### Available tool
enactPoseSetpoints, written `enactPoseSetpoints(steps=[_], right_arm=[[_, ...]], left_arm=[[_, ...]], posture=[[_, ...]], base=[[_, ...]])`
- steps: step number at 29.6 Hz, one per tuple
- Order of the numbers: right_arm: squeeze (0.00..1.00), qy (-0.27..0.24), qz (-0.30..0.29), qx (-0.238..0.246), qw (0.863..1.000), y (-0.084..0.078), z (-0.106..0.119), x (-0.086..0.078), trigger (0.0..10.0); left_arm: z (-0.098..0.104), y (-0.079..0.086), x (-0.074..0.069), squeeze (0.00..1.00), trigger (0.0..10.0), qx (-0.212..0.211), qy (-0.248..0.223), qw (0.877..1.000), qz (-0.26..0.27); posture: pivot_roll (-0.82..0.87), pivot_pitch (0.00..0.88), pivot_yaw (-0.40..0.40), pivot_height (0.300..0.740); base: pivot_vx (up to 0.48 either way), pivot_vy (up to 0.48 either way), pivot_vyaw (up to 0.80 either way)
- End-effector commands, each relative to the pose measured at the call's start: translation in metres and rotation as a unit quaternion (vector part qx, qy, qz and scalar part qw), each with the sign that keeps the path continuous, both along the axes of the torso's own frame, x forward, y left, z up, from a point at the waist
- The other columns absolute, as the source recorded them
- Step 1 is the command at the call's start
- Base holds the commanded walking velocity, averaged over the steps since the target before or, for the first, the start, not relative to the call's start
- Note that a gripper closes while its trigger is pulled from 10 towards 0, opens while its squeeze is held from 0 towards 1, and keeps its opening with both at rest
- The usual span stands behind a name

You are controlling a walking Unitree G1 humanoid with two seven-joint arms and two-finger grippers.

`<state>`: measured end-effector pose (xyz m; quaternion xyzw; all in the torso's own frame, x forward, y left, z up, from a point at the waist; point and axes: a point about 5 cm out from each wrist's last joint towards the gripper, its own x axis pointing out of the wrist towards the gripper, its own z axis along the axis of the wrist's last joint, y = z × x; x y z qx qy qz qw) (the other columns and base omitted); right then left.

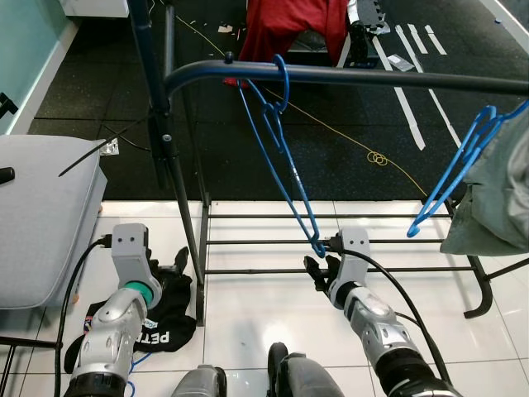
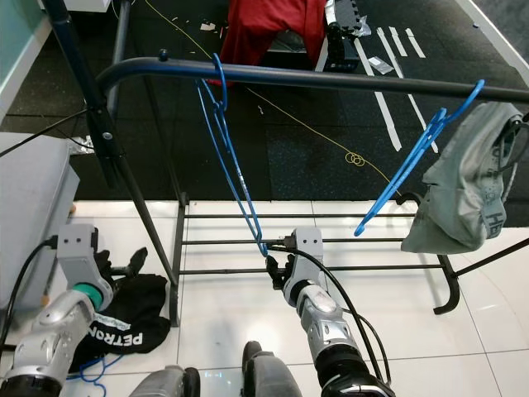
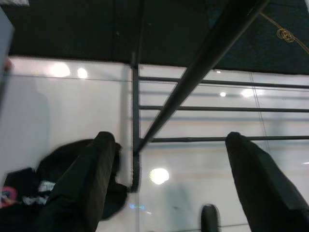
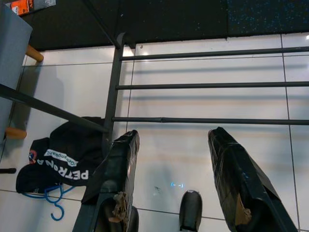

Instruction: Hang hanger

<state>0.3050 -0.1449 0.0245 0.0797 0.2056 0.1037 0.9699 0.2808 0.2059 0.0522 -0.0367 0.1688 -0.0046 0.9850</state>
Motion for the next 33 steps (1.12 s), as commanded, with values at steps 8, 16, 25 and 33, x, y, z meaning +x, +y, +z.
enactPoseSetpoints(steps=[8, 16, 25, 33], right_arm=[[0.0, 0.01, 0.036, -0.021, 0.999, 0.0, -0.001, -0.003, 10.0], [0.0, -0.018, 0.041, 0.005, 0.999, 0.004, 0.004, -0.003, 10.0], [0.0, -0.025, 0.059, -0.008, 0.998, 0.007, 0.005, -0.002, 10.0], [0.0, -0.02, 0.05, 0.002, 0.999, 0.008, 0.004, -0.002, 10.0]], left_arm=[[-0.01, -0.005, -0.003, 0.0, 10.0, -0.037, 0.026, 0.999, 0.0], [-0.012, -0.015, -0.007, 0.0, 10.0, -0.049, 0.028, 0.998, -0.016], [-0.009, -0.007, -0.005, 0.0, 10.0, 0.012, 0.019, 0.999, 0.022], [-0.007, -0.016, -0.005, 0.0, 10.0, 0.009, 0.017, 1.0, -0.016]], posture=[[-0.01, 0.189, -0.017, 0.74], [-0.02, 0.177, -0.012, 0.74], [0.01, 0.182, -0.045, 0.74], [0.01, 0.176, -0.035, 0.74]], base=[[0.0, 0.0, 0.0], [0.0, 0.0, 0.0], [0.0, 0.0, 0.0], [0.0, 0.0, 0.0]])
